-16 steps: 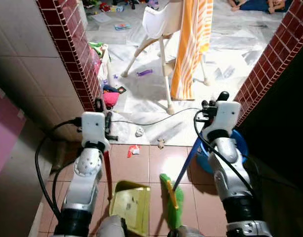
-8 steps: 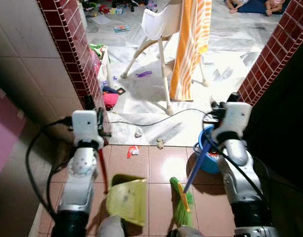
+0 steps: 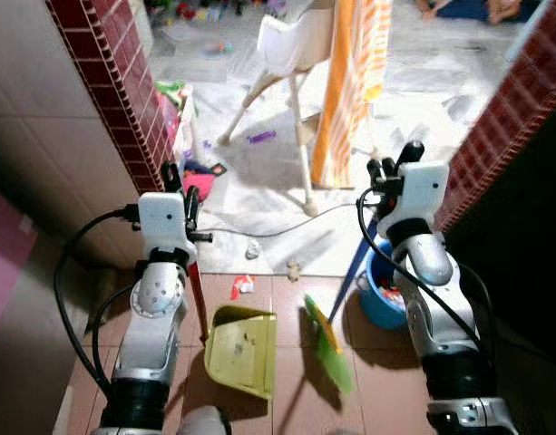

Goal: Sweep floor

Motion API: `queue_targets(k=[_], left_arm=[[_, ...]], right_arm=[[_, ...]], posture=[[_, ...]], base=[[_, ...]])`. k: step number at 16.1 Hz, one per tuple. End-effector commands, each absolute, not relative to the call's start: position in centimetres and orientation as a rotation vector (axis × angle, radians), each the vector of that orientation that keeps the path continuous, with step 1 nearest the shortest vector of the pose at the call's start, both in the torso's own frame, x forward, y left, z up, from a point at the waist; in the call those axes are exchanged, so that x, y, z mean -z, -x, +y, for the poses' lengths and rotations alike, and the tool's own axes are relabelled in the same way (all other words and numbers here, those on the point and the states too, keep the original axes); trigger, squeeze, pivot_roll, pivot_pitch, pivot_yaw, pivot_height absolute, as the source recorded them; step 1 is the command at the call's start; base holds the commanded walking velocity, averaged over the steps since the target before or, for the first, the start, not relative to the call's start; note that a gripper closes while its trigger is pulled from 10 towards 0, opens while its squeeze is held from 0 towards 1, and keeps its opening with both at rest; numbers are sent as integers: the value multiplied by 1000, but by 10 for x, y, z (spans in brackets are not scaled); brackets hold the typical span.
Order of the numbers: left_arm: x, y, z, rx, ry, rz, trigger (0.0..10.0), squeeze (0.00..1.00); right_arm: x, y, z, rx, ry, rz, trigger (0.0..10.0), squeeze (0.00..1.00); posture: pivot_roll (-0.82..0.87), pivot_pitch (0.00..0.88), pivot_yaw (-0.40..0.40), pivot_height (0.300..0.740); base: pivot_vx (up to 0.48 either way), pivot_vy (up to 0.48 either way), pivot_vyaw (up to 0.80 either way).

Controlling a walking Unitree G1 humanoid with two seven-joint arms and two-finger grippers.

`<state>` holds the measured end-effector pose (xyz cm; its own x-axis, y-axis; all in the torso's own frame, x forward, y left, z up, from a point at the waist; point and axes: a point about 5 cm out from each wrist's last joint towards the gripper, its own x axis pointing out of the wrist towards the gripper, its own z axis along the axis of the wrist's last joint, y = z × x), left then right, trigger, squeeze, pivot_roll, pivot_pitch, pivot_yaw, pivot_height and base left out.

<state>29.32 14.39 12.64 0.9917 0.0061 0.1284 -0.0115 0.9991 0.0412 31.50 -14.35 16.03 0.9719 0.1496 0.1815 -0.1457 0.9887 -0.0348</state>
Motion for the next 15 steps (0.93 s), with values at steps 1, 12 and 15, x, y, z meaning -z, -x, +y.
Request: queue_targets(k=[1, 12, 15], left_arm=[[-139, -295, 144, -16, -38, -183, 10000, 0], [-151, -299, 141, -38, -5, -214, 10000, 0], [-153, -301, 142, -57, -10, -216, 10000, 0]], right_arm=[[-177, -314, -134, -202, 16, -259, 10000, 0], [-198, -321, -131, -242, 58, -332, 10000, 0], [-196, -322, -131, -236, 61, -331, 10000, 0]], posture=[[-69, 48, -9, 740], [-75, 38, -14, 740], [-72, 35, -15, 740]], base=[[458, 0, 0], [448, 0, 0], [411, 179, 0]])
